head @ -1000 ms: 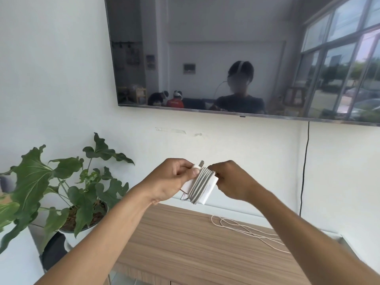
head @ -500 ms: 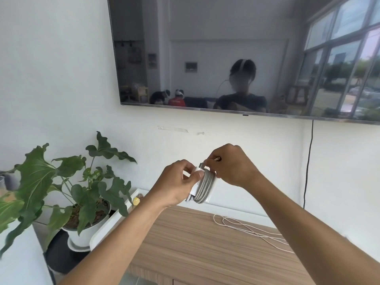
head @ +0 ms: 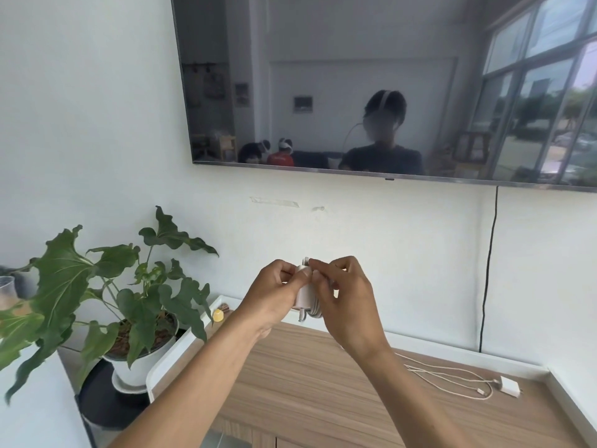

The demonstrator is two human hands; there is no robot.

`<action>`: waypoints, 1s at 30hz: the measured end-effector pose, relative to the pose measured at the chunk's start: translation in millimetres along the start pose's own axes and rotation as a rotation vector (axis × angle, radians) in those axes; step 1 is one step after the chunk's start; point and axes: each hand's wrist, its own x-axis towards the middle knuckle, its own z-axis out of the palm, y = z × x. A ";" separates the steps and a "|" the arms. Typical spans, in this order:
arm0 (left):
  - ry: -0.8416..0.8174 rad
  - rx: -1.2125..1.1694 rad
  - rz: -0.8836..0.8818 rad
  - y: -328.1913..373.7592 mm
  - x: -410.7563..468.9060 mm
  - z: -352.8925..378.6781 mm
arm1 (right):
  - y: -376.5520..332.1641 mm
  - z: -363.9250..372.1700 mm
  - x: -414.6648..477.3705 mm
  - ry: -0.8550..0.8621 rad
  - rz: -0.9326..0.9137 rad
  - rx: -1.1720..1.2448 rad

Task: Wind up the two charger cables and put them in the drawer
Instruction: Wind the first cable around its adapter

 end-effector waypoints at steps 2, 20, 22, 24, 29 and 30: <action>-0.009 -0.053 -0.013 -1.1 0.2 0.5 | 0.3 1.0 -2.1 0.025 0.023 0.106; 0.054 -0.151 -0.044 -34.8 1.0 11.5 | 23.7 13.2 -4.2 0.032 0.326 0.234; 0.063 -0.219 -0.070 -35.9 1.0 14.2 | 23.6 11.9 -2.0 0.013 0.300 0.218; 0.074 -0.250 -0.088 -36.1 1.4 15.7 | 23.1 11.5 0.5 -0.004 0.272 0.183; 0.094 -0.277 -0.112 -36.0 4.1 17.1 | 27.2 13.2 2.7 -0.007 0.240 0.140; 0.109 -0.275 -0.121 -35.8 4.6 17.5 | 28.2 13.7 1.5 -0.008 0.230 0.135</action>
